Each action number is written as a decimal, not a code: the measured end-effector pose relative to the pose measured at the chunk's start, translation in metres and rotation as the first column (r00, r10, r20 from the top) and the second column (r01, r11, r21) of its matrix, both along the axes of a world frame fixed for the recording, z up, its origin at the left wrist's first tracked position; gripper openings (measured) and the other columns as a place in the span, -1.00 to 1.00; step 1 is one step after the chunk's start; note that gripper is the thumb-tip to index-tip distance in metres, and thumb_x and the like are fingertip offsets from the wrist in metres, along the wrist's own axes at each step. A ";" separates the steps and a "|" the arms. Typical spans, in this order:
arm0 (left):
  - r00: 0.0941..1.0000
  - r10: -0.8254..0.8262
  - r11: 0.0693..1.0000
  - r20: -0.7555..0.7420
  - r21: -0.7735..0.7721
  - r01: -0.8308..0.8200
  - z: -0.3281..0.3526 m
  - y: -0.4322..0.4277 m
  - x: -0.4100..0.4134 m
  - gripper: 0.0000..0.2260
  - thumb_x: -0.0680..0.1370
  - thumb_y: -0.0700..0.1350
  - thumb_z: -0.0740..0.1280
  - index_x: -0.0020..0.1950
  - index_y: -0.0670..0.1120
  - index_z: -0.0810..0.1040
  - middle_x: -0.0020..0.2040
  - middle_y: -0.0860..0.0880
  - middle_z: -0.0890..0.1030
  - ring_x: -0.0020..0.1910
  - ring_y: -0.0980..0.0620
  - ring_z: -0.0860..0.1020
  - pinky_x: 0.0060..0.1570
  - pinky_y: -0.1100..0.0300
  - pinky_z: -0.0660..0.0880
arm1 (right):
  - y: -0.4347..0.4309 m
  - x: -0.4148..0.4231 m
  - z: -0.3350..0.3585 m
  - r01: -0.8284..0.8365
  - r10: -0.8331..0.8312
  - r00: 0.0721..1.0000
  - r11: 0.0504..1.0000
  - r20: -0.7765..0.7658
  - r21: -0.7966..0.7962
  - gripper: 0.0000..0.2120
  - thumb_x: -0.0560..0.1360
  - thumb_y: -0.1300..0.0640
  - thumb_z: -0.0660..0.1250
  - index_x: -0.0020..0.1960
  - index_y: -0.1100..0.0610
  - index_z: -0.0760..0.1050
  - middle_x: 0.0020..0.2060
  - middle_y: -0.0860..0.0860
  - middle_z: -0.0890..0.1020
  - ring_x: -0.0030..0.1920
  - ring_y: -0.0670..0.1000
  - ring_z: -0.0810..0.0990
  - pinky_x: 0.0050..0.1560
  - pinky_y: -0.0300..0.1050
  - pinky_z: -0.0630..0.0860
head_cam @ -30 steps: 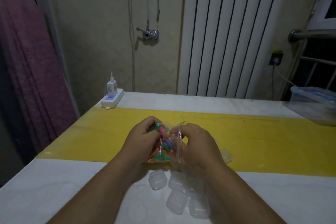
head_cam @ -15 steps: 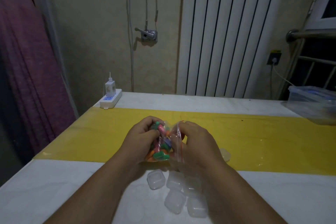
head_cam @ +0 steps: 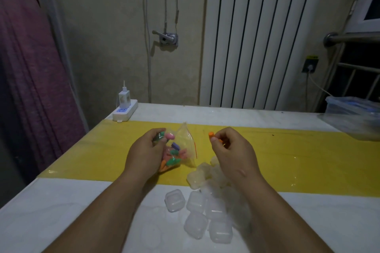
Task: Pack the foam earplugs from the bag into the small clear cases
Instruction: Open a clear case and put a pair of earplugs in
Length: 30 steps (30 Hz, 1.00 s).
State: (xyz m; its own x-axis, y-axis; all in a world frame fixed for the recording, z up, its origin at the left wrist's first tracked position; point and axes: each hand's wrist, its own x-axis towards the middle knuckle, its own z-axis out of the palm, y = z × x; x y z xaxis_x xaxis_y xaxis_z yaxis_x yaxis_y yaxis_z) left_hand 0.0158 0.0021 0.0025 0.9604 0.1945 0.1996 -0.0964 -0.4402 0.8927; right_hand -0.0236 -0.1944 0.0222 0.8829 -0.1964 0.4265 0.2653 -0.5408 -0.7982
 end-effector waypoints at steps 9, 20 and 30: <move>0.901 -0.181 0.979 0.394 0.158 0.127 0.015 -0.023 -0.025 -0.77 0.57 -0.22 0.32 0.14 0.06 0.64 -0.01 0.24 0.58 -0.03 0.28 0.52 -0.05 0.43 0.44 | 0.004 -0.002 0.000 -0.075 0.087 0.993 0.985 -0.076 0.154 -0.82 0.38 0.15 0.50 -0.24 0.02 0.49 -0.39 -0.02 0.58 -0.32 0.06 0.56 -0.17 0.15 0.61; 0.913 -0.299 0.924 0.279 -0.154 0.350 0.009 -0.036 -0.026 -0.75 0.50 -0.38 0.38 -0.15 -0.02 0.62 -0.22 0.08 0.64 -0.26 0.23 0.57 -0.25 0.40 0.48 | 0.007 -0.009 0.005 -0.207 0.258 0.957 0.929 -0.135 0.306 -0.92 0.44 0.27 0.46 -0.16 0.20 0.56 -0.25 0.16 0.68 -0.30 0.01 0.62 -0.15 -0.05 0.61; 0.937 -0.288 0.901 0.199 -0.275 0.336 -0.001 -0.042 -0.027 -0.84 0.49 -0.33 0.41 -0.05 -0.08 0.67 -0.16 0.01 0.72 -0.14 0.10 0.66 -0.07 0.24 0.57 | -0.013 -0.010 0.026 -0.243 0.295 0.945 0.922 -0.139 0.302 -0.83 0.56 0.33 0.28 0.00 0.09 0.57 -0.11 0.07 0.64 -0.22 -0.02 0.66 -0.13 -0.07 0.63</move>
State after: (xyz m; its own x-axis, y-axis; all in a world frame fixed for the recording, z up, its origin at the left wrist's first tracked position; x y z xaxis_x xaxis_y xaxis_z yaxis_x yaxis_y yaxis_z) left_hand -0.0115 -0.0395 0.0018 0.9447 -0.0369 0.3258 -0.3277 -0.0794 0.9414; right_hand -0.0332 -0.2073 0.0483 0.9750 -0.0281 0.2203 0.2090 -0.2188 -0.9531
